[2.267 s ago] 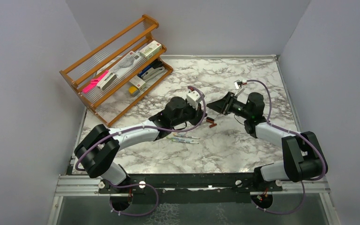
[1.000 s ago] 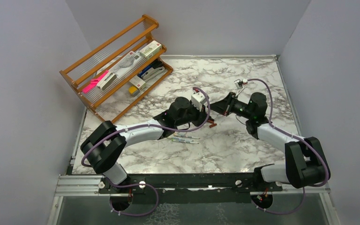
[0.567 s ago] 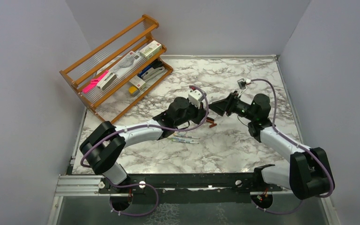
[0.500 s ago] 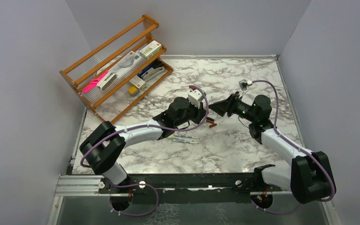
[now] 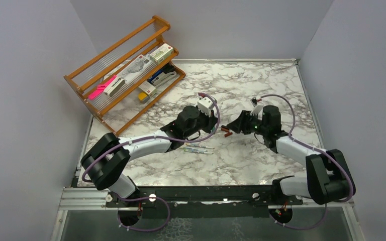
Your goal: Insert the pens into the pen caps
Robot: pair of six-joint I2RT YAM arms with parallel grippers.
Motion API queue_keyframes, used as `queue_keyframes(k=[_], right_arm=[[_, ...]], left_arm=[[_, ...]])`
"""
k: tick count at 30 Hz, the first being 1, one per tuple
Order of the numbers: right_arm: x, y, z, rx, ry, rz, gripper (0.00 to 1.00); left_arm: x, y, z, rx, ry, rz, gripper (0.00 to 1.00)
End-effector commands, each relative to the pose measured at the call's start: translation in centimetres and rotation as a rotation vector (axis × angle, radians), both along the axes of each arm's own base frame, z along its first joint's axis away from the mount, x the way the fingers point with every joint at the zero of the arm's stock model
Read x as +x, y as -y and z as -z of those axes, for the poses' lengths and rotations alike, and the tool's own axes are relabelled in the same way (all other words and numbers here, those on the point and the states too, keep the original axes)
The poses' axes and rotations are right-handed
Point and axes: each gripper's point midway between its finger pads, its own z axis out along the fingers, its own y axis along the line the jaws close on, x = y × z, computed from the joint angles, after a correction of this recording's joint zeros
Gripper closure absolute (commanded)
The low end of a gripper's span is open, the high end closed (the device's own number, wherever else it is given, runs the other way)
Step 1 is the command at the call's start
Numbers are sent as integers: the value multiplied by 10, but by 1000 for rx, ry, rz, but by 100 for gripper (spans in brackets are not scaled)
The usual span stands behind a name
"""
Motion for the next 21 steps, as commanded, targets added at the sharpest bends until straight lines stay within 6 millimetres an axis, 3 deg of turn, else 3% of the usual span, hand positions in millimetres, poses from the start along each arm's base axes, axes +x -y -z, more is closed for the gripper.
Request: queue_keyframes(k=[1,7,12,15,21], right_arm=[[7,4,22,-44,-51,18,57],[13,6,38,-77,-96,27,82],[13,14,54,-131,-132,53,85],[7,12,58,-121,-157,46,92],[-2,18,74,-136,-195,69,92]], left_arm=[[-3,5,-8,-26,26,44,100],[-4,1,-3,-19,17,34,100],[-3,-3,3,-2,19,17,100],[-4,-4,7,6,13,17,100],[-3,-6,15,21,4,10,100]])
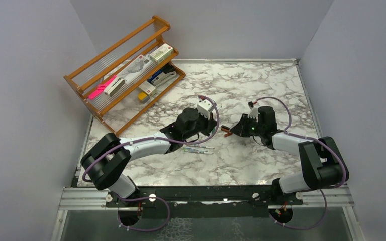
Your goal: Insert the pens into the pen caps
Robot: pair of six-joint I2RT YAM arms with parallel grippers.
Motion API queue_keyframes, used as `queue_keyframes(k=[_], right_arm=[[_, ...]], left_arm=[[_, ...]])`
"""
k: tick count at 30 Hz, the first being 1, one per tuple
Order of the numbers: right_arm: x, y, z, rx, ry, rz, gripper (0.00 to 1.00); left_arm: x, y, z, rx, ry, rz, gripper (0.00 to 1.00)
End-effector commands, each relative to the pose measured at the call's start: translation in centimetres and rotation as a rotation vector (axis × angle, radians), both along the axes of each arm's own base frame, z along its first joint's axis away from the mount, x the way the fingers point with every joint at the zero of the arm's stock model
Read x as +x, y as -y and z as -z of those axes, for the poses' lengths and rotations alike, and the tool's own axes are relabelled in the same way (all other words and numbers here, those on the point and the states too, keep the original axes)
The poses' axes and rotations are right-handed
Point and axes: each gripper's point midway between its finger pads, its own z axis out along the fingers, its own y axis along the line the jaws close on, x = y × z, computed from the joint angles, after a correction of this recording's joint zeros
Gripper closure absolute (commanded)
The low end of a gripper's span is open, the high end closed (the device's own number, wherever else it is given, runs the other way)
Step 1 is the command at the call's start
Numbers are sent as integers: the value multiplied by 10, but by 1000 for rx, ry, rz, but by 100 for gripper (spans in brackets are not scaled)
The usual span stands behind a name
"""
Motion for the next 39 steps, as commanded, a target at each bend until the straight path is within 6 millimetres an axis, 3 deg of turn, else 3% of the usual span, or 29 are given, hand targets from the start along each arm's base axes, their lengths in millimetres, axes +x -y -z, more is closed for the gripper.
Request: queue_keyframes(k=[1,21,31,39], right_arm=[[-4,8,18,-39,-37,38,92],[-1,4,35,-23,-92,39,91],[-29,-3,42,-27,-115,38,91],[-31,-15,47,-11,-132,21,91]], left_arm=[[4,-3,3,4,17,-16,100],[5,-10,15,36,11,-36,100],[6,-10,16,37,10,-40,100],[5,-11,14,33,13,-38,100]])
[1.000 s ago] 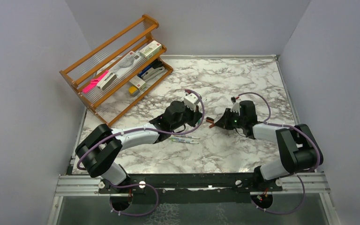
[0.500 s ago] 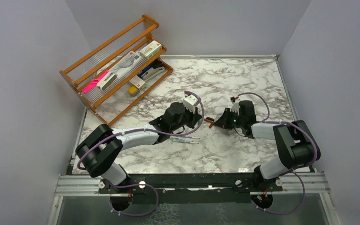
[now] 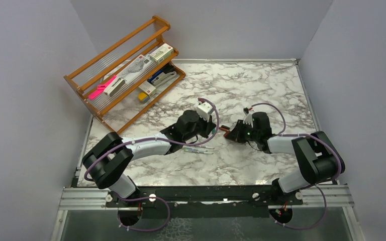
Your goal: Insert the pens into the pen caps
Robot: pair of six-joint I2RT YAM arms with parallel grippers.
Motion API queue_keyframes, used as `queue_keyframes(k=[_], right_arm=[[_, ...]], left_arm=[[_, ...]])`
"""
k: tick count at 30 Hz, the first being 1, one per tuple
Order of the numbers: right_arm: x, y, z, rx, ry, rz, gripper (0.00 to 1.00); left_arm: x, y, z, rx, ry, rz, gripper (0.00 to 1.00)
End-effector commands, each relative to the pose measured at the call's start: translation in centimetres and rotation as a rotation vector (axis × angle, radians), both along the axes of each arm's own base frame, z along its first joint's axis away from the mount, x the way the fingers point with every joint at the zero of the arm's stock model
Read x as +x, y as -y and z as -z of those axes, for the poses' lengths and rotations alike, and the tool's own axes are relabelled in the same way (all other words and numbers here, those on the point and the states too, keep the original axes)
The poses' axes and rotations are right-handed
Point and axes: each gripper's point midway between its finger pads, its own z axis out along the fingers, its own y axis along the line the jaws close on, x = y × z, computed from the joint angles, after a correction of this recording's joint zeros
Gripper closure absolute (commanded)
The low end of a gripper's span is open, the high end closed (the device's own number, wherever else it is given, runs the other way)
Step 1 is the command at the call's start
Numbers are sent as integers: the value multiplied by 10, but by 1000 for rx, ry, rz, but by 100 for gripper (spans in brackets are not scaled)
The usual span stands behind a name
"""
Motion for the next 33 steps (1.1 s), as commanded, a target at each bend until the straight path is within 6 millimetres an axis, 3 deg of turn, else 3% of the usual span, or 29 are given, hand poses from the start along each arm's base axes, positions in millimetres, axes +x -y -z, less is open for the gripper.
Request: queue_keyframes(k=[1,9,15,20,24,26,30,33], right_arm=[[-7,2,20,-28,-59,26,91],[12,-1,22,-35,-47,43,91],[18,-8,-3,-5,12,2,91],[25,-3,-31,-27,102,14,91],[34,3,-32,-79,116,29,91],[38,6,-28,-109,121,30,85],[43,9,-22,-151,126,24,63],[44,8,-20,-152,126,14,58]], left_arm=[[6,-4,-8,-11,38,-22,100],[5,-11,-5,5,44,-39,100],[5,-11,-4,7,40,-40,100],[6,-11,-4,8,42,-41,100],[6,-8,-4,5,40,-31,100],[6,-8,-5,3,42,-28,100],[5,-12,-7,4,49,-35,100],[4,-14,-7,5,53,-43,100]])
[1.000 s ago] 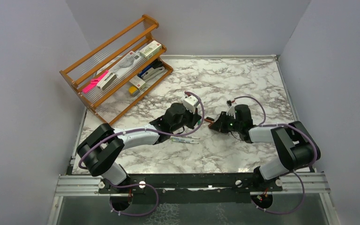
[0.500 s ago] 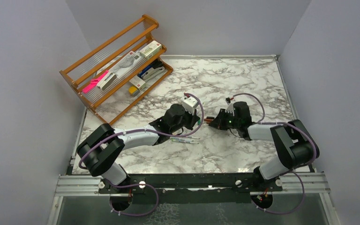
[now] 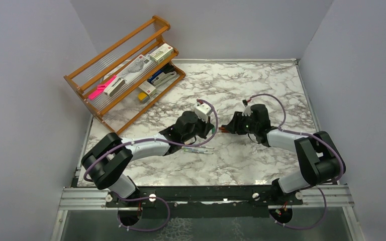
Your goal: Insert the pens into the pen caps
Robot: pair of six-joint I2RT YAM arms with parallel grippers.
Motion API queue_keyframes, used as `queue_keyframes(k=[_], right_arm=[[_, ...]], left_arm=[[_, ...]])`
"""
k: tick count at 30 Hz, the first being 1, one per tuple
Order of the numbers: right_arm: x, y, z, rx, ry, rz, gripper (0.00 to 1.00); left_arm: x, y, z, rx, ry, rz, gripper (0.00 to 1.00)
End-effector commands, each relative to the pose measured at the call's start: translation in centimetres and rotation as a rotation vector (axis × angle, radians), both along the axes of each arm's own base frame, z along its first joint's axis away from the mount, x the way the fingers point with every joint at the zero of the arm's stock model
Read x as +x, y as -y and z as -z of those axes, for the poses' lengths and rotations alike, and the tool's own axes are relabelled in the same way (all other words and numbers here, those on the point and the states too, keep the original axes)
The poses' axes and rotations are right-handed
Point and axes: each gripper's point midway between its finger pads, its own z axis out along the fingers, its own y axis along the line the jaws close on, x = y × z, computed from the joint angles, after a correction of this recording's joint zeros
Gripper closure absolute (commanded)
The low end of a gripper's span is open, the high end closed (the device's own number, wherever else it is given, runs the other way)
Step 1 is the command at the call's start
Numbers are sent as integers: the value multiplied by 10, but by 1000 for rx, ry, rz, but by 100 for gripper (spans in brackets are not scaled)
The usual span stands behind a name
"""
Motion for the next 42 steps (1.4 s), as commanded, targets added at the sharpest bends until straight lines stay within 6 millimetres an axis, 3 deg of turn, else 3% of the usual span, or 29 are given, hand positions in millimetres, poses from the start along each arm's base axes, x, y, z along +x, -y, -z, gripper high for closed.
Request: queue_keyframes(k=[1,5,10,17,28,32,42], right_arm=[[7,4,6,-54,12,-3,56],[6,1,12,-51,2,-23,48],[-1,-6,14,-11,2,-58,46],[-21,-21,12,70,-23,-142,46],[-41,-18,14,27,-30,-153,51],[-33,-14,16,-45,-20,-113,56],[-9,-11,23,-318,-14,-42,56]], left_arm=[[3,-6,-16,-25,46,-22,100],[2,-6,-16,-27,45,-19,100],[2,-6,-15,-23,45,-17,100],[1,-6,-17,-32,42,-17,100],[0,-8,-19,-38,42,-22,100],[-1,-8,-17,-38,38,-23,100],[0,-12,-15,-28,42,-33,100]])
